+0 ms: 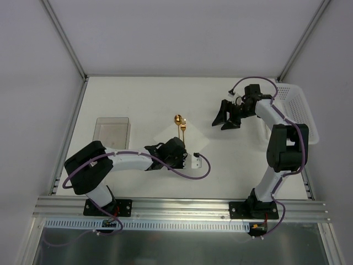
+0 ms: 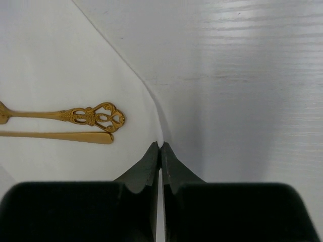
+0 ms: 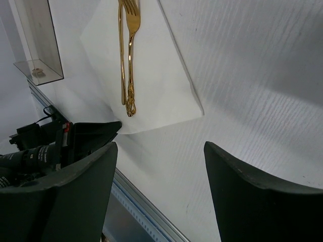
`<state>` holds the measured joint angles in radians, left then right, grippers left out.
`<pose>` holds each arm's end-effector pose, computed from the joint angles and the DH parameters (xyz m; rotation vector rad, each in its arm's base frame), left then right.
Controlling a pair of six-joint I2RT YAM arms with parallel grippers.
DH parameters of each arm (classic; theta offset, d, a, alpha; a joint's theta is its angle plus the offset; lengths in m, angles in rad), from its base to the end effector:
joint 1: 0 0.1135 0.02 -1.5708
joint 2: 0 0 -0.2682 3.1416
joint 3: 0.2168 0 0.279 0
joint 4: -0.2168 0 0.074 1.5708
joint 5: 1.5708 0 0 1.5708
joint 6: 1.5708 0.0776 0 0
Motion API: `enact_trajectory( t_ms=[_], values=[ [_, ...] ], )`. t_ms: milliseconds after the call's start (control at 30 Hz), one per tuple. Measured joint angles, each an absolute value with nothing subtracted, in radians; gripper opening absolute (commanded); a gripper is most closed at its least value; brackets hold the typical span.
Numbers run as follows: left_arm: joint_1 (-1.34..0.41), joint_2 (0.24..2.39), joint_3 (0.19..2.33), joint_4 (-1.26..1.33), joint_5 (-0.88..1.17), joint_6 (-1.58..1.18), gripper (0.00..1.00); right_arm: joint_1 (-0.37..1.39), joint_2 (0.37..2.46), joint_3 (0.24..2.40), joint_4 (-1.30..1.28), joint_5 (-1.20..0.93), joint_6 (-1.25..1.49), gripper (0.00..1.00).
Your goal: Place the utensils on the paper napkin and roll it up
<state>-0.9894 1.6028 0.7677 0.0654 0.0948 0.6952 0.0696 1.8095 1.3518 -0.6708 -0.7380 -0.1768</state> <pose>0.1941 -0.3087 0.1146 1.7850 1.5293 -0.2561 0.4060 0.0806 0.1888 -0.5255 2.4667 0.9400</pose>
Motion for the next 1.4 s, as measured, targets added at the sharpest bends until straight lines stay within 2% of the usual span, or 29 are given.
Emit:
enact_trajectory(
  t_ms=[200,533,1400],
  values=[
    [-1.035,1.585,0.776,0.024,0.135,0.661,0.00,0.068,1.810,1.352,-0.689,-0.739,-0.189,0.72],
    [-1.013,1.611,0.888,-0.085,0.192,0.587,0.00,0.065,1.810,1.352,-0.733,-0.742,-0.228,0.71],
    [-0.864,1.752,1.086,-0.158,0.266,0.486,0.00,0.073,1.901,1.364,-0.799,-0.808,-0.257,0.55]
  ],
)
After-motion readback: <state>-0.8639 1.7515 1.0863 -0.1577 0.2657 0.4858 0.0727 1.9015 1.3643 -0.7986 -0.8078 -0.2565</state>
